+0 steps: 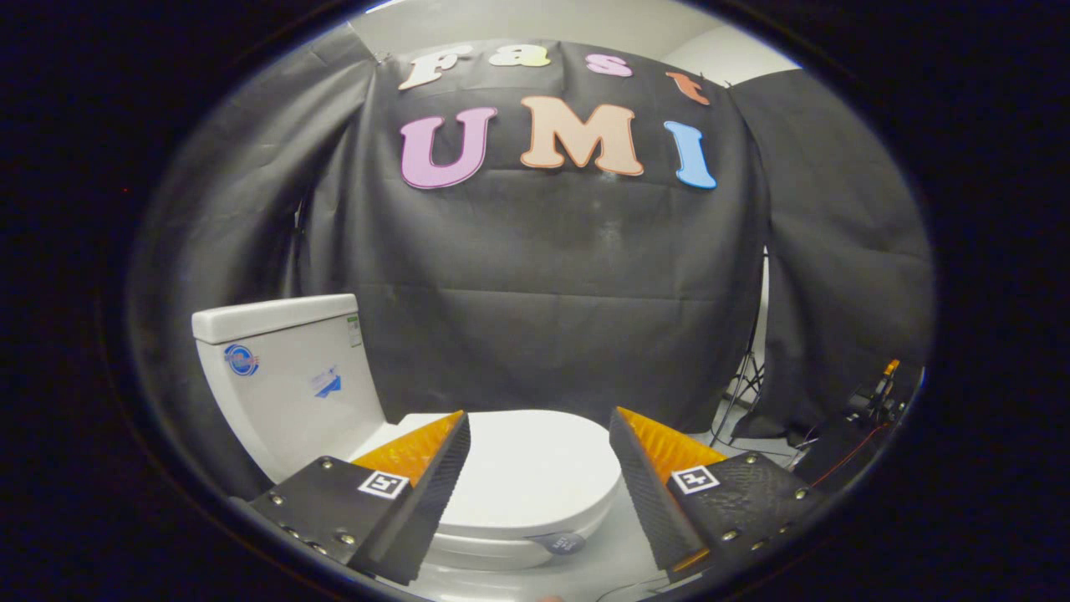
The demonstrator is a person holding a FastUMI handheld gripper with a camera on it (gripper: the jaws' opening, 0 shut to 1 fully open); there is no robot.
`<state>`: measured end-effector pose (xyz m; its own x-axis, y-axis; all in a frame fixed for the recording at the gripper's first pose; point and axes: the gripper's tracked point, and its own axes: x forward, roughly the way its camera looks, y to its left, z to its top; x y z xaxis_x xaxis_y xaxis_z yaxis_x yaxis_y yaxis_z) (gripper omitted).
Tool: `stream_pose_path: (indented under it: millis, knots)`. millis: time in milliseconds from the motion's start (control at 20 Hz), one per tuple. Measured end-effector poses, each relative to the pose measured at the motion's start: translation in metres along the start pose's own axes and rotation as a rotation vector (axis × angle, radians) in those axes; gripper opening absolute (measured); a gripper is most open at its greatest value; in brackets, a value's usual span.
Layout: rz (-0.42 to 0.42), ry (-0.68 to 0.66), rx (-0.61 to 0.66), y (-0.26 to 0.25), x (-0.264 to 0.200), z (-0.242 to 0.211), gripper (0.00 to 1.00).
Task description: Open the toilet lid.
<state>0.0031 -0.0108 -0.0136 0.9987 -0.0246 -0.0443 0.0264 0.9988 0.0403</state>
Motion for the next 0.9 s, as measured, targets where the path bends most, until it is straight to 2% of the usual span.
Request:
stream_pose_path:
  millis: [450, 900]
  knots:
    - [-0.044, 0.077, 0.063, -0.025, 0.012, -0.024, 0.99]
    - [-0.107, 0.384, 0.310, -0.060, 0.029, -0.124, 0.99]
